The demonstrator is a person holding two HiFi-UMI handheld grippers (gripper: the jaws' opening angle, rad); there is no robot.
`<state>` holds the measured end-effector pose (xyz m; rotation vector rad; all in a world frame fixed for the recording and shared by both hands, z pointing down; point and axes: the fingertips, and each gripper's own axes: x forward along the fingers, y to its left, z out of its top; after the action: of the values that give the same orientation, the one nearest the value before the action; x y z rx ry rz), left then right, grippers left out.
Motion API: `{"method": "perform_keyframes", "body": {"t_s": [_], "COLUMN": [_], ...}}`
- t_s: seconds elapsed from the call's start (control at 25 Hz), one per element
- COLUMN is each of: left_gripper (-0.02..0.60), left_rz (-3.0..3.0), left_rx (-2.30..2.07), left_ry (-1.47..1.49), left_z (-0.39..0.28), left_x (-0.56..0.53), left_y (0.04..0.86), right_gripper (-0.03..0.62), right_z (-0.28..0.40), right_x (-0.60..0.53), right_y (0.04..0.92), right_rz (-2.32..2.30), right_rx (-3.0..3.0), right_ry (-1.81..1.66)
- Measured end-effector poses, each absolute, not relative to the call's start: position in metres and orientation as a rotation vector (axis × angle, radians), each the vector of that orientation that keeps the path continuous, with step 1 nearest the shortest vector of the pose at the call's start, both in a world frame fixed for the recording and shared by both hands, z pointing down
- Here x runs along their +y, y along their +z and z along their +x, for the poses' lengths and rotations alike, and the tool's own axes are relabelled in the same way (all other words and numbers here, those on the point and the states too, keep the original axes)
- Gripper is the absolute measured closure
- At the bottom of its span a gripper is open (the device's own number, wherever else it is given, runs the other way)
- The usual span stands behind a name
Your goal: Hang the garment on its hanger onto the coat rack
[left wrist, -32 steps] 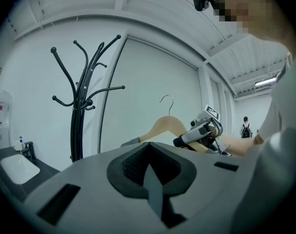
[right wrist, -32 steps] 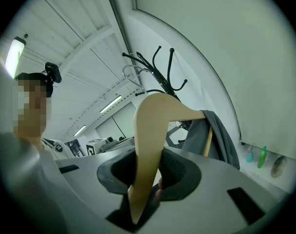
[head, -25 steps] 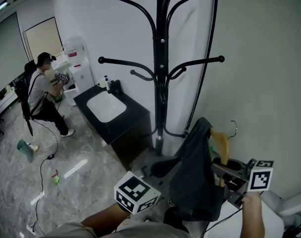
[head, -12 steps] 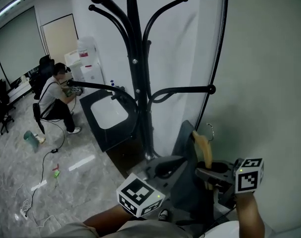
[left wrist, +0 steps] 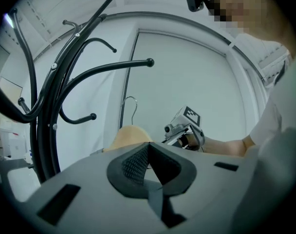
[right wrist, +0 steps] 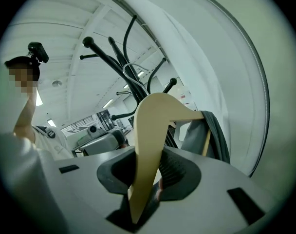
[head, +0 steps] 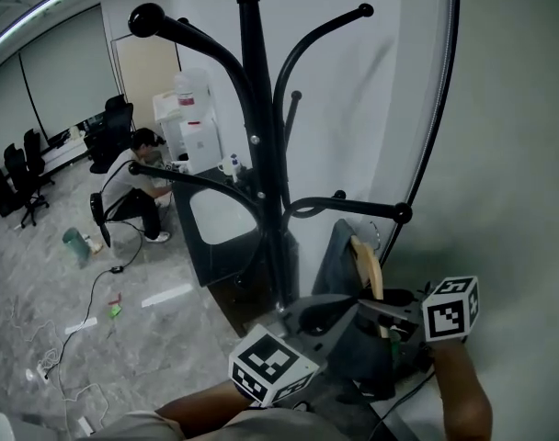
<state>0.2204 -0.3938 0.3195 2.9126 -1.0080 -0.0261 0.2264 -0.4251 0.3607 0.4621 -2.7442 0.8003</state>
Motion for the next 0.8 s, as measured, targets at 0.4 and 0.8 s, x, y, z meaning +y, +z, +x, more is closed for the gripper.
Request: {"method": "perform_keyframes", "body": {"t_s": [0.4,0.8], "left_gripper": [0.577,0.577], "left_rz": [2.886,2.847], "left_rx": [-1.093,-1.109], "left_ry": [0.003,0.026], "left_z": [0.201,0.190], "left_x": [-0.424,-0.445], "left_y": [0.325,0.338], "right_gripper": [0.479,0.490], "right_z": [0.191,0.168], "right_x": [-0.485,-0.512], "right_y": [0.367,0.407], "right_rz": [0.348,0.293], "right_rx": [-2.723,-2.644], "right_ry": [0.769,0.802]}}
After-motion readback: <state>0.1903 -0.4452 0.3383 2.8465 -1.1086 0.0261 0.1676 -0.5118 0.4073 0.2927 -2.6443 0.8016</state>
